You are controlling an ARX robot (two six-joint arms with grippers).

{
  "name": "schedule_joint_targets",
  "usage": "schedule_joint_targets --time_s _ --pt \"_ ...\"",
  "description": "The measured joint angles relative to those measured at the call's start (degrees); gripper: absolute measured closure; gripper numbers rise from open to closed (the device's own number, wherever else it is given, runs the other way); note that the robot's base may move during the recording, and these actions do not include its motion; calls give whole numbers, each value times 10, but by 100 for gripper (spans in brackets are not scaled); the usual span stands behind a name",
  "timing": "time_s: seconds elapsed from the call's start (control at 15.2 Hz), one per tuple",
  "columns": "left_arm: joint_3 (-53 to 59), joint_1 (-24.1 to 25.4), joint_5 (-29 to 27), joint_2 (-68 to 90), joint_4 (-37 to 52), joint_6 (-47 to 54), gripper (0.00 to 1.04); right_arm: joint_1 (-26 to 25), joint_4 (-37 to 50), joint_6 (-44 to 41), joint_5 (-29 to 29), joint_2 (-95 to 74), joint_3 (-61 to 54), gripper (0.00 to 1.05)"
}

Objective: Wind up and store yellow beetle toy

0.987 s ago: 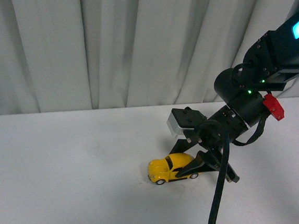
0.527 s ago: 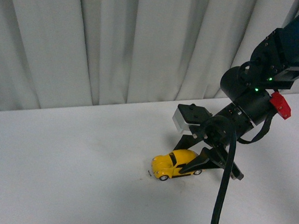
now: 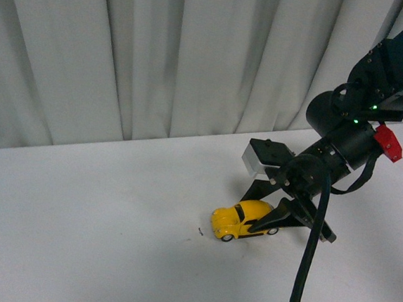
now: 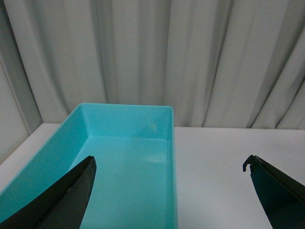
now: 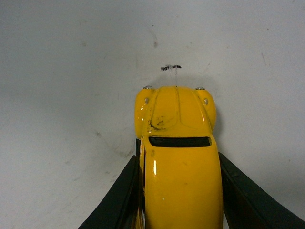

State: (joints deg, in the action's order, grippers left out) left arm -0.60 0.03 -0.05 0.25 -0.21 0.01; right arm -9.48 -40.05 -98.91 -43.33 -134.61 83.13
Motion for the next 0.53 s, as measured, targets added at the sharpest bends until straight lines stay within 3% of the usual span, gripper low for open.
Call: schedule_joint_targets --time_s 0.2,0.33,0.39,0.53 --pt "0 0 0 0 0 0 7 -139 88 -4 -5 87 -192 63" --pt "0 0 0 0 0 0 7 -210 88 -17 4 141 -309 63" --pt "0 0 0 0 0 0 7 -209 93 -17 3 143 -309 63" --pt "0 0 0 0 0 0 7 -202 111 -13 30 139 -309 41"
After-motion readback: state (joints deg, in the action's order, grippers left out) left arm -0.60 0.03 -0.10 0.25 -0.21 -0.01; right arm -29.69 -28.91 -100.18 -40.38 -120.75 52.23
